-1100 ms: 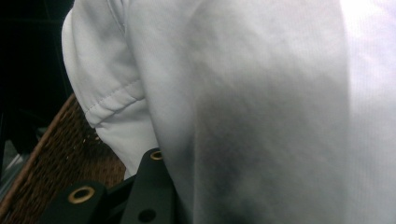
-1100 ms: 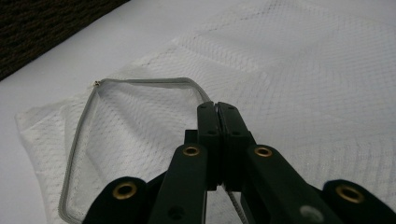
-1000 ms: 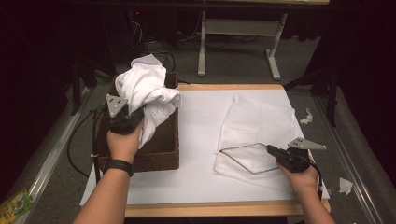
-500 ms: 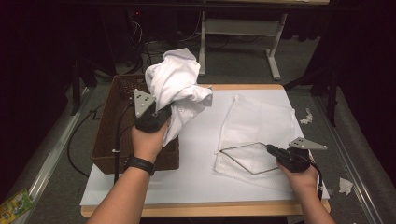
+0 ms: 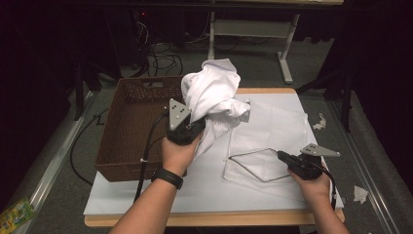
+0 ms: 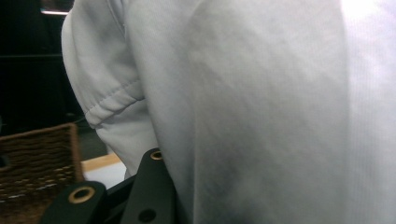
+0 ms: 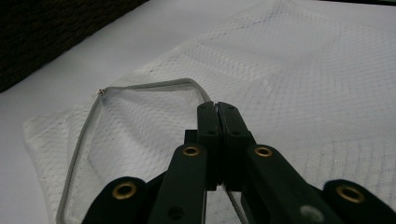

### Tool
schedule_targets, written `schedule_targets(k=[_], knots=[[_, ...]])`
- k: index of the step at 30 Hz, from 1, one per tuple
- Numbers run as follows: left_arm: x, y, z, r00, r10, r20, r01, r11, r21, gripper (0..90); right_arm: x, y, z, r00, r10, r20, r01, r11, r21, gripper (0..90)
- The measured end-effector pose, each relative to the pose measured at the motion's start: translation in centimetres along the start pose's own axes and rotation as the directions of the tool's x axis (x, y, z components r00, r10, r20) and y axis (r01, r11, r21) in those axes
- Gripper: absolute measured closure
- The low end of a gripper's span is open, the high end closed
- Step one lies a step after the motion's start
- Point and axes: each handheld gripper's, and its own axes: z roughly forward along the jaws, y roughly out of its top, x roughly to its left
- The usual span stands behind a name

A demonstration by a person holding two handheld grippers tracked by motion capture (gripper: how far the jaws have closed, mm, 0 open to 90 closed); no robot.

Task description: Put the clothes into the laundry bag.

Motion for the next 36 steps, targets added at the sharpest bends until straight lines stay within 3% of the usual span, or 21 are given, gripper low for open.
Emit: schedule_targets(k=[5,7,10,17,20,26,29,31,34,36], knots=[[-2.1,-1.4,-0.4,0.9973,-0.015,0.073,0.014,0.9998,0.011,68.4,0.0,0.0,0.0,1.0,0.003,0.002,-0.003,1.0,-0.003,89.9],[-3.1,-2.1,-0.5,0.9955,0.0,0.095,-0.002,0.9999,0.016,68.4,0.0,0.0,0.0,1.0,-0.001,0.002,0.001,1.0,-0.006,89.9],[-4.0,-2.9,-0.6,0.9929,-0.007,0.119,0.004,0.9997,0.025,68.4,0.1,0.0,-0.1,1.0,0.008,-0.003,-0.008,1.0,-0.009,89.9],[-6.4,-6.2,-0.4,0.987,0.03,0.158,-0.042,0.9962,0.076,68.4,0.1,0.1,-0.2,0.9999,0.005,-0.011,-0.005,1.0,-0.017,89.9],[-7.4,-7.8,-0.4,0.9824,0.021,0.186,-0.04,0.9938,0.104,68.4,0.2,0.1,-0.2,0.9998,0.017,-0.012,-0.017,1.0,-0.019,89.9],[-9.9,-10.5,-0.3,0.9666,0.049,0.251,-0.089,0.9846,0.151,68.4,0.3,0.2,-0.3,0.9994,0.023,-0.026,-0.024,0.999,-0.03,90.0],[-11.0,-11.1,-0.3,0.96,0.006,0.28,-0.054,0.985,0.164,68.4,0.3,0.3,-0.4,0.9993,0.025,-0.029,-0.026,0.999,-0.037,90.0],[-11.7,-11.1,-0.1,0.9547,0.014,0.297,-0.063,0.9856,0.157,68.4,0.3,0.4,-0.5,0.9987,0.037,-0.034,-0.038,0.998,-0.042,90.0],[-12.7,-12.2,0.8,0.953,0.068,0.295,-0.126,0.975,0.183,68.4,0.1,0.6,-0.6,0.9969,0.057,-0.055,-0.06,0.997,-0.058,90.0],[-12.9,-13.4,1.5,0.9583,0.074,0.276,-0.141,0.9632,0.229,68.5,0.0,0.6,-0.8,0.995,0.074,-0.067,-0.078,0.995,-0.067,90.0]])
